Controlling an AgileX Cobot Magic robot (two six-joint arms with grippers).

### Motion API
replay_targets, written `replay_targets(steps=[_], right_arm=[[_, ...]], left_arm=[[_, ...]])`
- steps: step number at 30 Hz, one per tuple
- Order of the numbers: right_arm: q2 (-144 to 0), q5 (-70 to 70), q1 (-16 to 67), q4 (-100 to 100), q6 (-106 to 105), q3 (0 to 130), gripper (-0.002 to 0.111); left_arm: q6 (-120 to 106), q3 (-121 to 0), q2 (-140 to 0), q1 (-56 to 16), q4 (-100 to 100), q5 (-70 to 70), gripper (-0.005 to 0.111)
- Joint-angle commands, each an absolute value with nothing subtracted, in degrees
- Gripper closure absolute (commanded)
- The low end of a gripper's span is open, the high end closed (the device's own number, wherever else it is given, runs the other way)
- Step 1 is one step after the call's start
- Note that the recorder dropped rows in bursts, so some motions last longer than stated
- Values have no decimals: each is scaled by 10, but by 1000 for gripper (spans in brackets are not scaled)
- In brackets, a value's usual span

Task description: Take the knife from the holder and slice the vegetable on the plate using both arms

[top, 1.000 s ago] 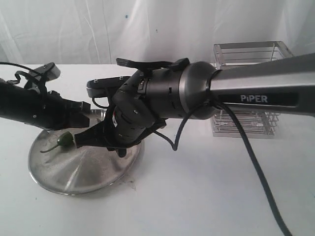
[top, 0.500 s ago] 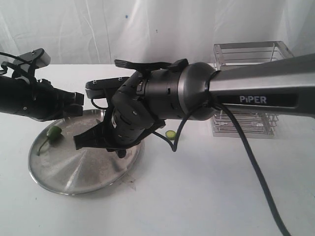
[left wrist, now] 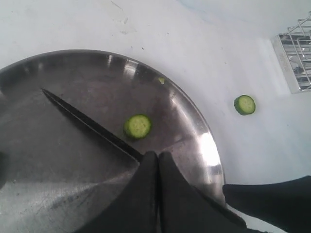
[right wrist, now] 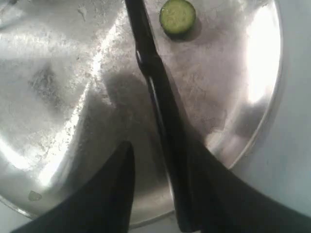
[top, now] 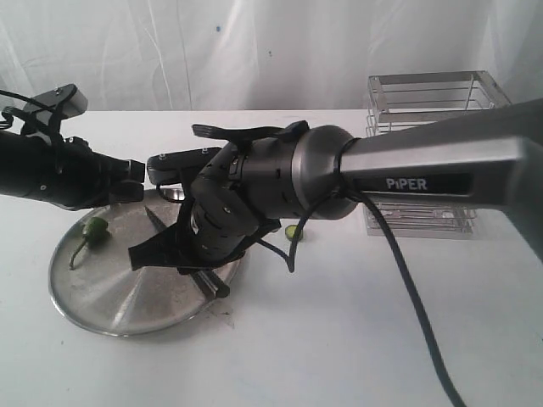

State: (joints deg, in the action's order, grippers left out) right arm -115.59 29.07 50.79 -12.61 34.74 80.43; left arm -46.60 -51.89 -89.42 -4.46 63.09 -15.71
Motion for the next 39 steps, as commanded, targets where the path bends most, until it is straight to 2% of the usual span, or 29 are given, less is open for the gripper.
replay_targets(steps=[1, 10, 17, 19, 21, 28, 33, 39], right_arm=[[-1156, 281, 506, -124, 342, 807, 70], [-1134, 285, 502, -142, 349, 807, 71], [-1083, 292, 427, -124, 370, 821, 103], [-1063, 309, 403, -123, 352, 831, 108], [-1037, 332, 375, -123, 324, 839, 108], [-913, 438, 250, -123, 236, 845, 108], [-834, 518, 112, -124, 184, 842, 108], [-723, 535, -28, -125, 176, 764, 108]], left_arm=[[-463, -514, -886, -47, 630, -175, 107], [-463, -514, -886, -47, 624, -176, 107], [-463, -514, -886, -47, 619, -185, 107], [-463, -514, -886, -47, 616, -185, 107], [-463, -514, -886, -47, 614, -185, 107], [-474, -514, -886, -47, 595, -196, 107], [-474, -514, -886, -47, 585, -215, 107], [-474, -514, -886, -47, 585, -219, 107]])
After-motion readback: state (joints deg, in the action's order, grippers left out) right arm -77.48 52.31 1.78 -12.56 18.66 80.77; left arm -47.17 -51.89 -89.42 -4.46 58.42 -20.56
